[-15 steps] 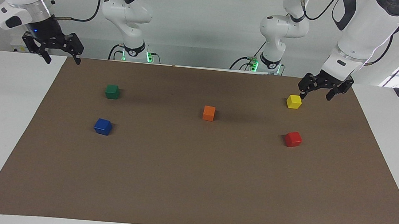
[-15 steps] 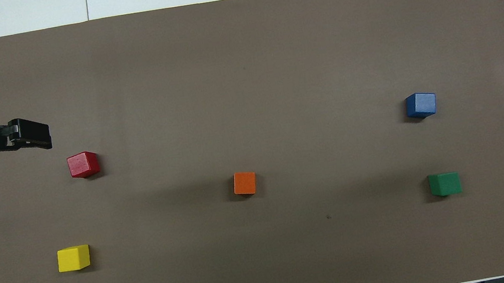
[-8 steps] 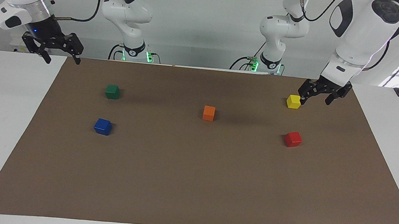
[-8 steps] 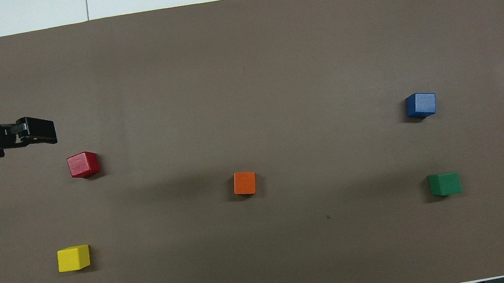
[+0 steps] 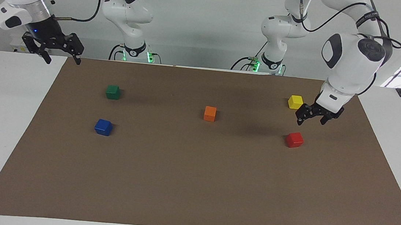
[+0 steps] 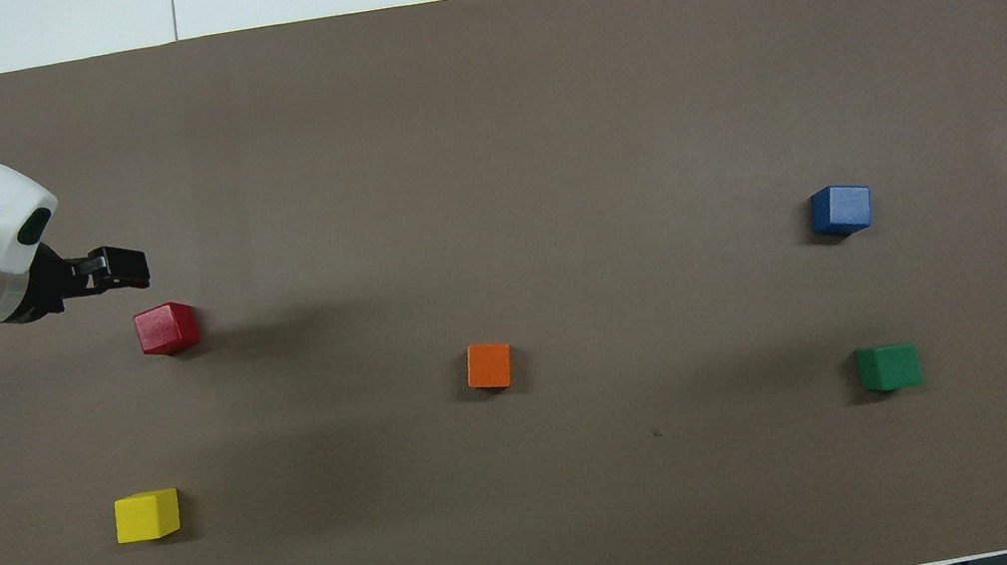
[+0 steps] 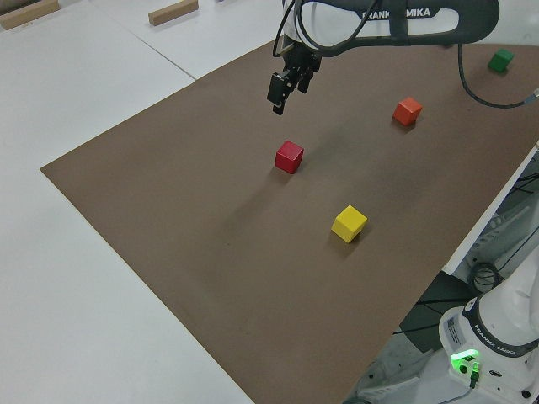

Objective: Transfer red block to right arm and stack on blue block
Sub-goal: 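Grasp the red cube with the left gripper and lift it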

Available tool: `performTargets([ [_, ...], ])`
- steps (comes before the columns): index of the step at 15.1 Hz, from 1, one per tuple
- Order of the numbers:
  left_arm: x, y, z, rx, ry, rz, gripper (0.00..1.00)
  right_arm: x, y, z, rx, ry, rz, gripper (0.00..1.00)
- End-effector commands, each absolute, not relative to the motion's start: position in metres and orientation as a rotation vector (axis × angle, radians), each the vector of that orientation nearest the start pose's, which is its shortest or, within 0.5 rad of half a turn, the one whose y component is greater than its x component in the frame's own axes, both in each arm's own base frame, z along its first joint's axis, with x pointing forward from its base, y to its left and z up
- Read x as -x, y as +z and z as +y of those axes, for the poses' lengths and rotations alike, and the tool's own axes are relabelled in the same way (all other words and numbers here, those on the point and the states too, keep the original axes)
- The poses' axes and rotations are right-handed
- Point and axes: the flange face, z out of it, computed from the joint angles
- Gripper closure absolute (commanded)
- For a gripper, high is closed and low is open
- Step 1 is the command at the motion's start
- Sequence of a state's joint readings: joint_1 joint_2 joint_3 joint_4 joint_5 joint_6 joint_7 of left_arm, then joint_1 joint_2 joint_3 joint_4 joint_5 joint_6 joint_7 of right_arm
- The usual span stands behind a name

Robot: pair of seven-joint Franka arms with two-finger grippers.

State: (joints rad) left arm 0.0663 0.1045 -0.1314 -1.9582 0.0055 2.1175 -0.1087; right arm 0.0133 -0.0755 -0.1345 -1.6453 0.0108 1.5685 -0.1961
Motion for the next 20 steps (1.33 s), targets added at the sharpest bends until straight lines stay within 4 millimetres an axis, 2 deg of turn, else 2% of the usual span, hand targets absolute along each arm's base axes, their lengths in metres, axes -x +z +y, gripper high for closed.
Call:
performTargets([
  [1, -0.568, 0.382, -0.036, 3.161, -0.096, -0.089, 0.00, -0.504, 0.614, -0.066, 3.122, -0.012, -0.175, 0.00],
  [3, -0.567, 0.366, -0.036, 3.158, -0.099, -0.224, 0.00, -0.497, 0.597, -0.058, 3.109, -0.050, -0.186, 0.00],
  [6, -0.566, 0.344, -0.036, 3.161, -0.094, -0.231, 0.00, -0.499, 0.574, -0.049, 2.936, -0.068, -0.120, 0.00],
  [8, -0.562, 0.327, -0.036, 3.162, -0.079, -0.239, 0.00, -0.501, 0.566, -0.048, 2.813, -0.108, -0.088, 0.00],
  [12, -0.558, 0.310, -0.036, 3.163, -0.053, -0.234, 0.00, -0.498, 0.554, -0.043, 2.541, -0.162, -0.065, 0.00],
  [13, -0.557, 0.309, -0.036, 3.162, -0.045, -0.232, 0.17, -0.496, 0.549, -0.045, 2.469, -0.174, -0.071, 0.00],
  [14, -0.558, 0.311, -0.036, 3.160, -0.031, -0.244, 0.71, -0.494, 0.540, -0.048, 2.386, -0.194, -0.074, 0.00],
  [15, -0.559, 0.314, -0.037, 3.158, 0.013, -0.245, 1.00, -0.491, 0.529, -0.050, 2.289, -0.204, -0.080, 0.00],
  [17, -0.565, 0.335, -0.045, 3.158, 0.075, -0.232, 1.00, -0.486, 0.502, -0.054, 2.101, -0.223, -0.095, 0.00],
  [18, -0.569, 0.353, -0.049, 3.160, 0.113, -0.247, 1.00, -0.485, 0.493, -0.051, 2.020, -0.221, -0.103, 0.00],
  [19, -0.574, 0.381, -0.054, 3.164, 0.172, -0.332, 1.00, -0.485, 0.488, -0.046, 1.955, -0.214, -0.105, 0.00],
  [20, -0.577, 0.412, -0.071, 3.176, 0.243, -0.433, 1.00, -0.486, 0.485, -0.040, 1.893, -0.204, -0.095, 0.00],
])
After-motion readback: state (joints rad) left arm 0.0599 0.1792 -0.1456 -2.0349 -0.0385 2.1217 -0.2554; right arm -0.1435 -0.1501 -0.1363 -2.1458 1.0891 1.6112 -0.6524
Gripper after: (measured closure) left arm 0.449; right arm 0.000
